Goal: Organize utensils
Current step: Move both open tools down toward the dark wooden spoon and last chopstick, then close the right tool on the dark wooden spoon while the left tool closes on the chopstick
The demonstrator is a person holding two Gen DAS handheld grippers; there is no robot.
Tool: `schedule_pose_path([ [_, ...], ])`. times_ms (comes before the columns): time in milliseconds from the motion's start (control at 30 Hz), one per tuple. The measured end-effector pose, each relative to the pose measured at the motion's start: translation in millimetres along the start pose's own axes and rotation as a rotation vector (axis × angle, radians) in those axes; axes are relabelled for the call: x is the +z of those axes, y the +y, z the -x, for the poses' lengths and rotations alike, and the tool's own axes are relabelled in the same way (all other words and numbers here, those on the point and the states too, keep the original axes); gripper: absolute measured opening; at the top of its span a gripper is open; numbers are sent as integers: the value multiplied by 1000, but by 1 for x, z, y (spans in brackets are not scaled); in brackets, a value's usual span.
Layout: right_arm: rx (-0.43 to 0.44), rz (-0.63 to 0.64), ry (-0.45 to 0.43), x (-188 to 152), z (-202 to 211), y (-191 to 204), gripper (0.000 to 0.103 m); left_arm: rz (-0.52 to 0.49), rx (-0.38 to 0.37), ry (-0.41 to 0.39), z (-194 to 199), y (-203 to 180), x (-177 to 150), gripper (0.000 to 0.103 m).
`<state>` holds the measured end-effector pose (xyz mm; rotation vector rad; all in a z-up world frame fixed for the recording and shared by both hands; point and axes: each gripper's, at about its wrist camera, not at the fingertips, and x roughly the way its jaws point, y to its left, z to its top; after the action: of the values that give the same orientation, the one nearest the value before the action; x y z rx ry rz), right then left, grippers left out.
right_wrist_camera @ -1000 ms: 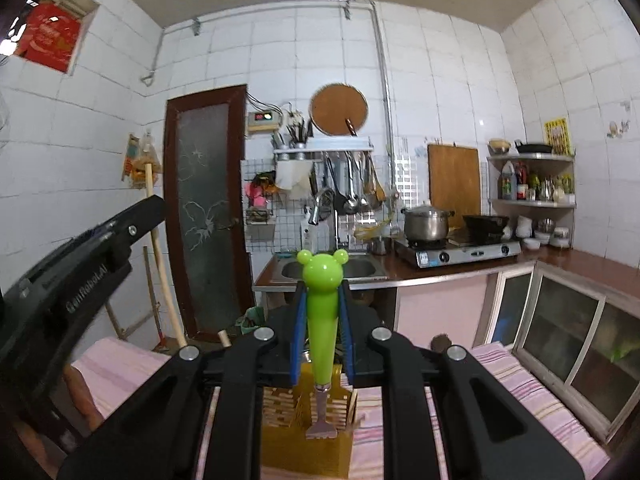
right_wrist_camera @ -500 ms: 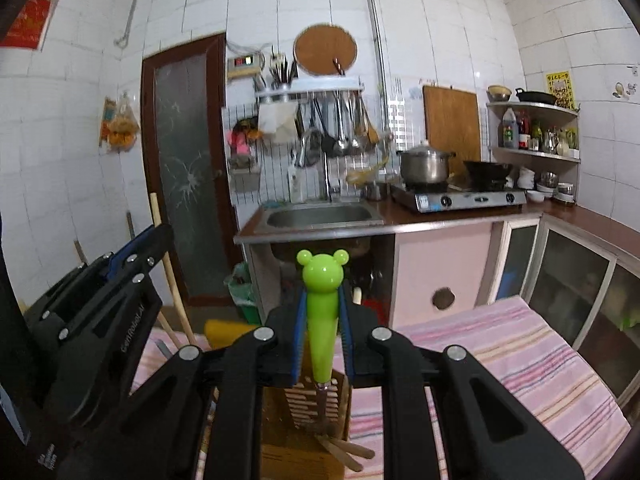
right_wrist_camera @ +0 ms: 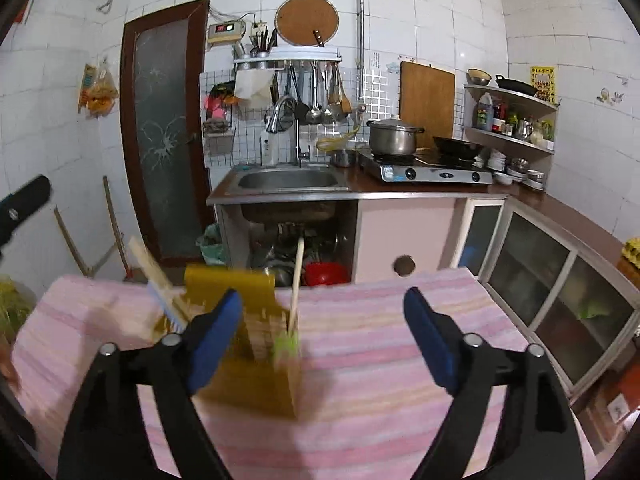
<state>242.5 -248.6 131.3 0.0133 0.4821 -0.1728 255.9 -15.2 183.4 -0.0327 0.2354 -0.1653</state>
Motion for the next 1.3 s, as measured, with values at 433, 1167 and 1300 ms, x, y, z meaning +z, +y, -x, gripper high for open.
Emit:
schedule_pose_path([
  [433,45,55,263,-167,36,38,88,62,54,375,34,52,-150,98],
  [1167,97,97,426,-194,2,85,35,42,65,539,18,50,-213,98],
  [1300,119,84,416,-193,2,79,35,52,60,557,14,45,-214,98],
])
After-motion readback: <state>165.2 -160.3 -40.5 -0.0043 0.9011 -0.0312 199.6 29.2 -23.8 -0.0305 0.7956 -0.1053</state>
